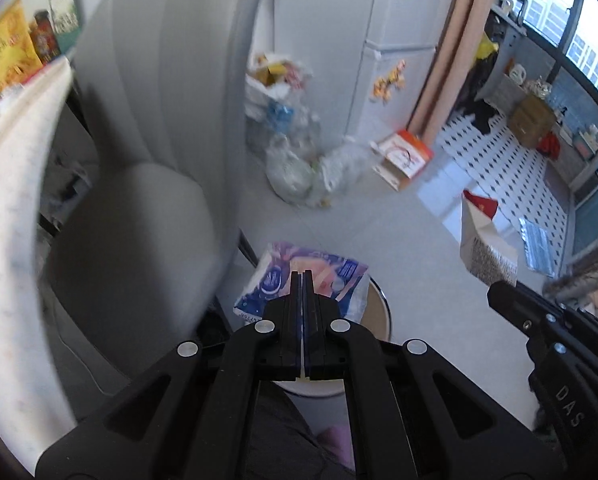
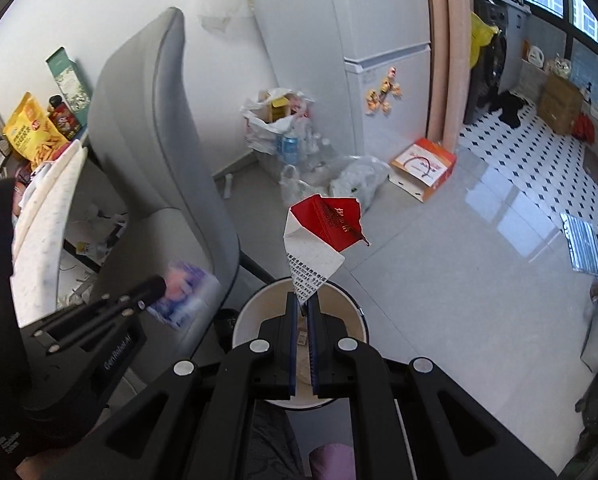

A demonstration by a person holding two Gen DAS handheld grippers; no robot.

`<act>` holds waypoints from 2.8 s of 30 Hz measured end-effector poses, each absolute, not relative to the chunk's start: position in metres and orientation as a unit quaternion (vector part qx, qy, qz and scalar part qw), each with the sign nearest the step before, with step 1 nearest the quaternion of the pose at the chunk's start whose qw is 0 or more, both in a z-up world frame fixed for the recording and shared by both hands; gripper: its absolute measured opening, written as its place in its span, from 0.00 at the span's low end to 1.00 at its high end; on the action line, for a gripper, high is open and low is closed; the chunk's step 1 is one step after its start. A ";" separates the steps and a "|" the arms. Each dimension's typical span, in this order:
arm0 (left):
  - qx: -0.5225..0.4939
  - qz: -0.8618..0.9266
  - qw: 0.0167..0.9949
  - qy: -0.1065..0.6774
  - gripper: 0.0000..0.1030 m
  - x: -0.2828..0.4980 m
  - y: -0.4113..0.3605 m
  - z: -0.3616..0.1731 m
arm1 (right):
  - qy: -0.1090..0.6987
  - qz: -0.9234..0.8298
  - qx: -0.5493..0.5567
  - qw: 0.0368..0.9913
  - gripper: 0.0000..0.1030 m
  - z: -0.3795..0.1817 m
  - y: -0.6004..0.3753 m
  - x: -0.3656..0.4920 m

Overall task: Collect trash
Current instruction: 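Open the right tool then the left tool to drop both items into the bin, then move both tools back over the table toward the crumpled white tissue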

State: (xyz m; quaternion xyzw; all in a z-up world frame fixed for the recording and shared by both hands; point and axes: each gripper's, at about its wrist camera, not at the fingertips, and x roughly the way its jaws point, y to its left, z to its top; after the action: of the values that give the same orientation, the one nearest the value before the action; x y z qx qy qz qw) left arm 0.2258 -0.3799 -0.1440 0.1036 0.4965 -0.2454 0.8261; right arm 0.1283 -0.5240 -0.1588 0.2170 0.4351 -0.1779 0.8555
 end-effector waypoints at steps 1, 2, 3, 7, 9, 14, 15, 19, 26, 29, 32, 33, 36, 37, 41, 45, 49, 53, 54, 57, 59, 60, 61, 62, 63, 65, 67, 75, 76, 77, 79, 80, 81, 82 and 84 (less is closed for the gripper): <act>0.102 -0.249 0.821 0.504 0.02 0.226 -0.381 -0.149 | 0.437 -0.179 0.219 0.854 0.06 -0.162 -0.525 0.128; 0.102 -0.249 0.818 0.509 0.06 0.226 -0.382 -0.152 | 0.438 -0.180 0.220 0.853 0.06 -0.164 -0.527 0.129; 0.103 -0.245 0.818 0.510 0.16 0.227 -0.382 -0.155 | 0.440 -0.181 0.221 0.851 0.06 -0.167 -0.527 0.129; 0.096 -0.215 0.837 0.494 0.58 0.230 -0.369 -0.148 | 0.444 -0.177 0.223 0.850 0.06 -0.172 -0.527 0.132; 0.098 -0.200 0.847 0.483 0.63 0.232 -0.362 -0.140 | 0.446 -0.171 0.223 0.850 0.06 -0.171 -0.522 0.135; 0.102 -0.167 0.868 0.457 0.78 0.235 -0.341 -0.119 | 0.444 -0.148 0.214 0.857 0.06 -0.164 -0.502 0.145; 0.100 -0.165 0.869 0.456 0.79 0.237 -0.336 -0.116 | 0.444 -0.144 0.214 0.858 0.06 -0.163 -0.499 0.146; 0.094 -0.154 0.873 0.453 0.79 0.238 -0.320 -0.105 | 0.444 -0.130 0.213 0.860 0.09 -0.154 -0.485 0.148; 0.082 -0.145 0.883 0.439 0.83 0.234 -0.300 -0.088 | 0.424 -0.135 0.201 0.873 0.56 -0.131 -0.467 0.142; 0.076 -0.142 0.889 0.429 0.85 0.229 -0.290 -0.079 | 0.420 -0.147 0.189 0.875 0.56 -0.119 -0.464 0.137; 0.072 -0.138 0.893 0.423 0.87 0.227 -0.280 -0.071 | 0.414 -0.153 0.178 0.879 0.58 -0.105 -0.456 0.131; 0.070 -0.137 0.895 0.420 0.88 0.225 -0.275 -0.068 | 0.411 -0.156 0.173 0.881 0.59 -0.099 -0.453 0.128; 0.065 -0.134 0.902 0.405 0.92 0.220 -0.264 -0.056 | 0.395 -0.166 0.154 0.891 0.69 -0.081 -0.441 0.122; 0.063 -0.132 0.905 0.400 0.92 0.218 -0.260 -0.052 | 0.391 -0.167 0.149 0.893 0.70 -0.077 -0.439 0.120; 0.054 -0.124 0.914 0.382 0.95 0.211 -0.239 -0.037 | 0.378 -0.166 0.123 0.903 0.76 -0.055 -0.417 0.114; 0.045 -0.110 0.922 0.369 0.95 0.204 -0.214 -0.024 | 0.363 -0.165 0.105 0.911 0.80 -0.038 -0.397 0.110; 0.039 -0.097 0.928 0.357 0.95 0.194 -0.188 -0.012 | 0.345 -0.165 0.080 0.920 0.85 -0.018 -0.370 0.105; 0.028 -0.085 0.936 0.342 0.95 0.183 -0.162 0.000 | 0.330 -0.161 0.062 0.928 0.88 -0.004 -0.344 0.101; 0.025 -0.080 0.938 0.337 0.95 0.180 -0.154 0.003 | 0.327 -0.159 0.059 0.930 0.89 -0.001 -0.339 0.101; 0.017 -0.067 0.944 0.324 0.95 0.172 -0.134 0.011 | 0.320 -0.153 0.049 0.934 0.89 0.009 -0.319 0.100; 0.011 -0.058 0.946 0.319 0.95 0.169 -0.121 0.015 | 0.315 -0.150 0.041 0.936 0.89 0.016 -0.306 0.099; 0.008 -0.053 0.947 0.316 0.95 0.167 -0.114 0.017 | 0.312 -0.148 0.038 0.938 0.89 0.018 -0.300 0.098; 0.007 -0.047 0.948 0.315 0.95 0.164 -0.108 0.018 | 0.310 -0.143 0.032 0.939 0.89 0.020 -0.292 0.098; 0.006 -0.042 0.948 0.314 0.95 0.162 -0.102 0.020 | 0.308 -0.138 0.026 0.941 0.89 0.022 -0.285 0.099; 0.003 -0.035 0.949 0.313 0.95 0.161 -0.095 0.021 | 0.307 -0.130 0.021 0.943 0.89 0.025 -0.275 0.098; -0.006 -0.024 0.950 0.310 0.95 0.157 -0.078 0.024 | 0.305 -0.121 0.016 0.944 0.89 0.027 -0.263 0.098; -0.009 -0.012 0.951 0.307 0.95 0.154 -0.066 0.025 | 0.304 -0.108 0.012 0.947 0.90 0.028 -0.252 0.099; -0.036 0.038 0.952 0.301 0.95 0.142 -0.003 0.028 | 0.298 -0.070 -0.015 0.952 0.90 0.033 -0.197 0.103; -0.039 0.045 0.952 0.300 0.95 0.140 0.005 0.029 | 0.298 -0.062 -0.023 0.952 0.91 0.033 -0.188 0.104; -0.042 0.049 0.952 0.299 0.95 0.139 0.010 0.029 | 0.297 -0.056 -0.027 0.953 0.93 0.034 -0.182 0.104; -0.051 0.061 0.951 0.298 0.95 0.137 0.026 0.029 | 0.294 -0.049 -0.034 0.954 0.93 0.035 -0.167 0.104; -0.054 0.066 0.951 0.297 0.95 0.136 0.032 0.029 | 0.295 -0.041 -0.036 0.954 0.93 0.034 -0.162 0.105; -0.058 0.073 0.951 0.296 0.95 0.135 0.040 0.029 | 0.299 -0.032 -0.037 0.953 0.93 0.034 -0.155 0.107; -0.061 0.078 0.951 0.294 0.95 0.132 0.045 0.029 | 0.301 -0.027 -0.038 0.953 0.93 0.033 -0.150 0.108; -0.068 0.089 0.950 0.291 0.95 0.128 0.057 0.028 | 0.303 -0.012 -0.043 0.952 0.93 0.033 -0.138 0.110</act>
State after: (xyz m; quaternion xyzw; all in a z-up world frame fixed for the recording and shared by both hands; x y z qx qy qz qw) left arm 0.1277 0.0569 0.0285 -0.0683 0.2914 0.0886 0.9500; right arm 0.1102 -0.1382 0.0325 -0.0434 0.3033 -0.0123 0.9518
